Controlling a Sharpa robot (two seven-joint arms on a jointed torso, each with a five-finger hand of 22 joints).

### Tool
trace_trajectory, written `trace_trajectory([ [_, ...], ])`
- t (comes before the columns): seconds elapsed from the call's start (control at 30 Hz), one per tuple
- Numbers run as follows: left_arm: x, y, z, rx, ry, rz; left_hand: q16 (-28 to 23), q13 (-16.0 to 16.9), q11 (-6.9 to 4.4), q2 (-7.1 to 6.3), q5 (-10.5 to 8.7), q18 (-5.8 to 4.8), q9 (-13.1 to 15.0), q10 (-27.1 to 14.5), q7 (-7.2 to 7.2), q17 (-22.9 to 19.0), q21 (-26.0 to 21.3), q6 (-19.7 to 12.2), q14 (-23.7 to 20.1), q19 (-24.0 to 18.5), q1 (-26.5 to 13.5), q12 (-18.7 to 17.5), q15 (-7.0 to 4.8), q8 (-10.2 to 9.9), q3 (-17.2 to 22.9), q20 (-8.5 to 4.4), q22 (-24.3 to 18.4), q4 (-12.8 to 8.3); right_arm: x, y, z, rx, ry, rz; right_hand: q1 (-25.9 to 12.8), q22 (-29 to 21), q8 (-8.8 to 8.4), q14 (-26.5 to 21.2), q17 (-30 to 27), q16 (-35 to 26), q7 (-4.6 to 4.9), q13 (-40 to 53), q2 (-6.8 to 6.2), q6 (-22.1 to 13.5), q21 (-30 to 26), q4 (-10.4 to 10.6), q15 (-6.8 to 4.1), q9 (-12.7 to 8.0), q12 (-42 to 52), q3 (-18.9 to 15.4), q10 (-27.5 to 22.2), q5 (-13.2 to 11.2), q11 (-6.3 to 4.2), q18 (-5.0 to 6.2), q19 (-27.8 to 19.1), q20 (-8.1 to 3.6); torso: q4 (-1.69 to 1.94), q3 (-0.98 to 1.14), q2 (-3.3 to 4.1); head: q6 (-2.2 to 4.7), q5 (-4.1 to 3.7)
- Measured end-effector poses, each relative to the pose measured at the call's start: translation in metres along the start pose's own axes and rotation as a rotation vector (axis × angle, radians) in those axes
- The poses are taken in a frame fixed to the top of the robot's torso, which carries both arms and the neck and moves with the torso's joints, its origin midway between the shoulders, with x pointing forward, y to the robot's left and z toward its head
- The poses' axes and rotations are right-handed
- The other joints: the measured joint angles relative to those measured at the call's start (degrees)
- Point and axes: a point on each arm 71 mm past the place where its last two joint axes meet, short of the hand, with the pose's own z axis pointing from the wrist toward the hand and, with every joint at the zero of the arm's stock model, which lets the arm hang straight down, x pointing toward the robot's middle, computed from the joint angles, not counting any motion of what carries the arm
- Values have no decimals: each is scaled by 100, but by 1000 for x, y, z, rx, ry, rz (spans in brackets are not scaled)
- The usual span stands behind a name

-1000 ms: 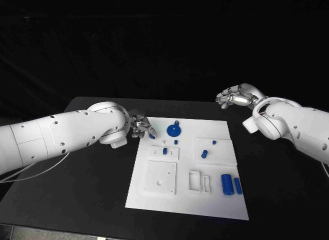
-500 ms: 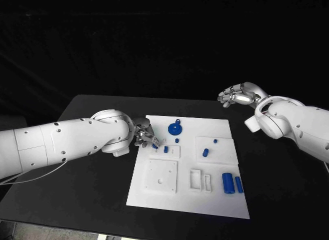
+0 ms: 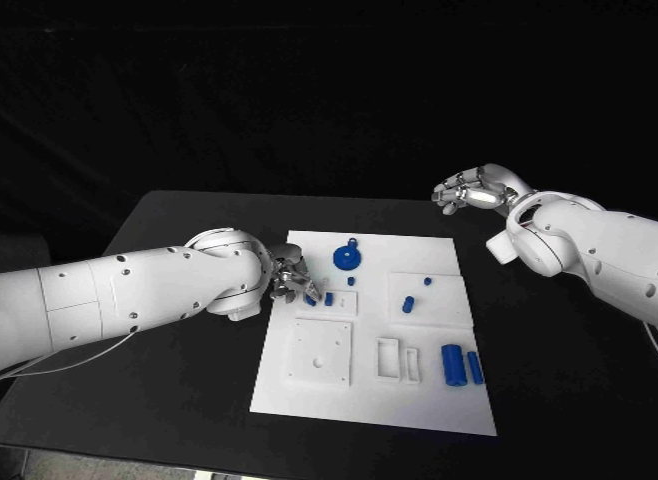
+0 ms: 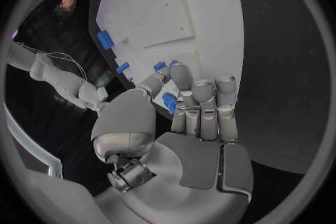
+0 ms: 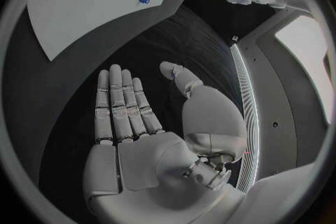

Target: Assemble the parts on the task board

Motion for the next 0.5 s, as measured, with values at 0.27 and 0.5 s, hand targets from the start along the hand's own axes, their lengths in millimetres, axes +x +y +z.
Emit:
trace_trajectory([
  [0.27,0,-1,0,5,-9,12,0,0,-18,-14,-21,60,-8,-19,7,0,0,13,7,0,-43,0,5,17,11,0,-1,8,-1,-1,-1,3,1,2,0,0,0,0,0,-22,0,-5,0,0,0,0,0,0,0,0,0,0,0,0,0,-1,2,1,0,3,-27],
  [0.5,0,-2,0,9,-16,24,0,-1,-18,-14,-35,61,-15,-19,6,0,22,16,27,0,-44,0,-10,19,27,0,-1,7,-2,-1,-1,3,1,3,0,-5,0,0,-5,-22,0,-5,0,0,-22,16,0,0,0,16,0,0,0,0,1,-1,13,-3,0,-9,-37],
])
